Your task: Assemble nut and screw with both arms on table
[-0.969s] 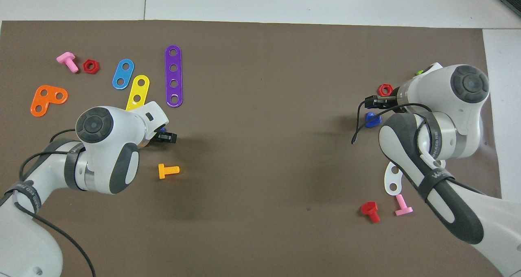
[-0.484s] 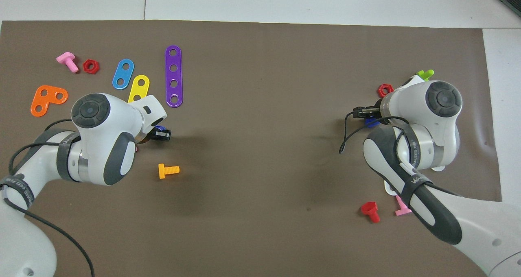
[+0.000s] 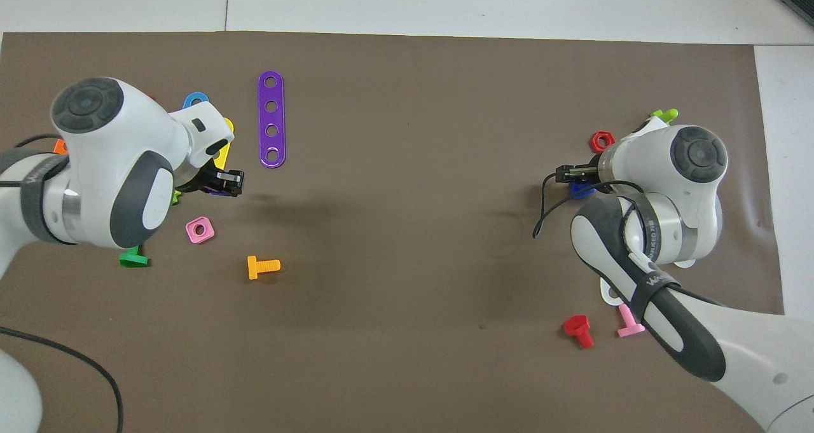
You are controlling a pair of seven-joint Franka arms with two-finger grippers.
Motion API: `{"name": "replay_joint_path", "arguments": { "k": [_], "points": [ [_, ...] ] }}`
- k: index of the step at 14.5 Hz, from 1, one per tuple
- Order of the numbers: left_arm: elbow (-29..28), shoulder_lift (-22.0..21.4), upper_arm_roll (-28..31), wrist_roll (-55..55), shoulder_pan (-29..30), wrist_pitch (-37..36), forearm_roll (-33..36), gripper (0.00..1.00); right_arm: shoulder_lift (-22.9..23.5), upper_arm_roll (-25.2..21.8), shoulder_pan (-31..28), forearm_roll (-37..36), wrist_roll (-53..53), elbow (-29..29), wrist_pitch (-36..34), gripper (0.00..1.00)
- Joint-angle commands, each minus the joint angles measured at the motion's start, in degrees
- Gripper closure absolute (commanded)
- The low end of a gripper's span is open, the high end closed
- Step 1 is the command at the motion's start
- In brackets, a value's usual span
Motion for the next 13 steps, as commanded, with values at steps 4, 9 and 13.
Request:
{"name": "replay_joint_path", "arguments": {
  "k": [4, 9, 13],
  "points": [
    [7.7, 1.0, -0.1, -1.6, 0.8, -9.9, 0.2, 1.0, -1.7, 0.2, -0.7, 0.4, -1.9, -0.5, -3.1, 0.36],
    [8.0, 1.0, -0.1, -1.6, 0.9, -9.8, 0.0, 1.0, -2.0, 0.2, -0.8, 0.4, -2.6, -0.5, -3.8, 1.0],
    [8.0, 1.0, -0.1, -1.6, 0.9, -9.8, 0.0, 1.0, -2.6, 0.2, -0.2, 0.5, -1.3, 2.2, -6.1, 1.0]
  ]
}}
